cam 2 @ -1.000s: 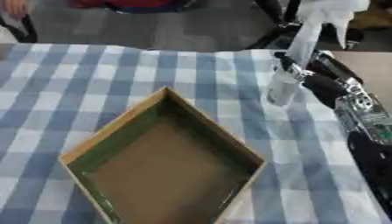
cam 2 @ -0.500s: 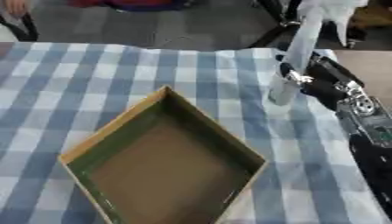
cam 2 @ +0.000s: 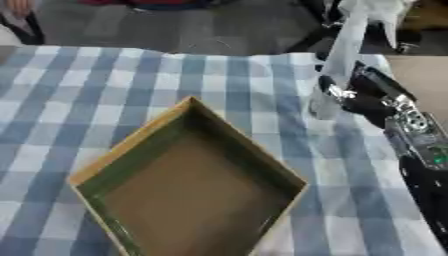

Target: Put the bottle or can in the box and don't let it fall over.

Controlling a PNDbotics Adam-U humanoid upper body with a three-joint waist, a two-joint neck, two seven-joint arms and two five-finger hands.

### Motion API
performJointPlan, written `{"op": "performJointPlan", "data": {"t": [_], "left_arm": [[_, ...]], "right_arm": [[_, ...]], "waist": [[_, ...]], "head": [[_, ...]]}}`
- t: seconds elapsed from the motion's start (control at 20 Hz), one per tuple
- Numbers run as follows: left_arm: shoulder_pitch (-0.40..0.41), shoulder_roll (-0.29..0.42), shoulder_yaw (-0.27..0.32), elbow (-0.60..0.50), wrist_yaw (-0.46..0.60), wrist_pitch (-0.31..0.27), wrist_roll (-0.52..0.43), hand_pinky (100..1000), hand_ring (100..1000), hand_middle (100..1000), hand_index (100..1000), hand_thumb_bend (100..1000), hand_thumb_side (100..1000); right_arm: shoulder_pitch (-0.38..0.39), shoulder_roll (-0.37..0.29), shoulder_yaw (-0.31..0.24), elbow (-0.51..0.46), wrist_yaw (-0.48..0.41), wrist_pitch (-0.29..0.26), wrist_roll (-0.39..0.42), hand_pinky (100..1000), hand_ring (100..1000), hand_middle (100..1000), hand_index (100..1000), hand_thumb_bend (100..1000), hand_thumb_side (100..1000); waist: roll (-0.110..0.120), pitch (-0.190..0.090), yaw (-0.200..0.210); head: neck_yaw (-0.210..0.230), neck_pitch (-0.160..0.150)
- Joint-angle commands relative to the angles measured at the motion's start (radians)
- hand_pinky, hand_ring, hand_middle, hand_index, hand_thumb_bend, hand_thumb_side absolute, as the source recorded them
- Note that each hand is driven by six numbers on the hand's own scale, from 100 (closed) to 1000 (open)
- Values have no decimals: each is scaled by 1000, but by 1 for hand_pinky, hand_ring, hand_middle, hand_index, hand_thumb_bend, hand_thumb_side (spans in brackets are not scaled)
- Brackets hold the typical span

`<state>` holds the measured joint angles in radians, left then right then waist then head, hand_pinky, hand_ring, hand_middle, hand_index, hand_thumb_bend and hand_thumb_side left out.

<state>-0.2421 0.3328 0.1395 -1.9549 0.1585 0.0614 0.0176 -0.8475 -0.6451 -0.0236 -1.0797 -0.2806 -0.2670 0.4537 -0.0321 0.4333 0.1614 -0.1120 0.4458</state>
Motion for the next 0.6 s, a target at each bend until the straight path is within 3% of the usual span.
{"op": "performJointPlan", "data": {"t": [0.05,0.6], "left_arm": [[-6,8,10,-20,-3,-3,-3,1000,640,773,927,131,607],[-9,7,12,-21,-2,-3,-3,1000,639,773,927,126,610]], "right_arm": [[-11,-17,-1,-4,15,-2,2,880,1000,1000,962,100,303],[-3,-11,0,9,37,-2,15,881,1000,1000,948,100,262]], "waist": [[1,-14,2],[-2,-8,4]], "head": [[0,-13],[2,-12]]}}
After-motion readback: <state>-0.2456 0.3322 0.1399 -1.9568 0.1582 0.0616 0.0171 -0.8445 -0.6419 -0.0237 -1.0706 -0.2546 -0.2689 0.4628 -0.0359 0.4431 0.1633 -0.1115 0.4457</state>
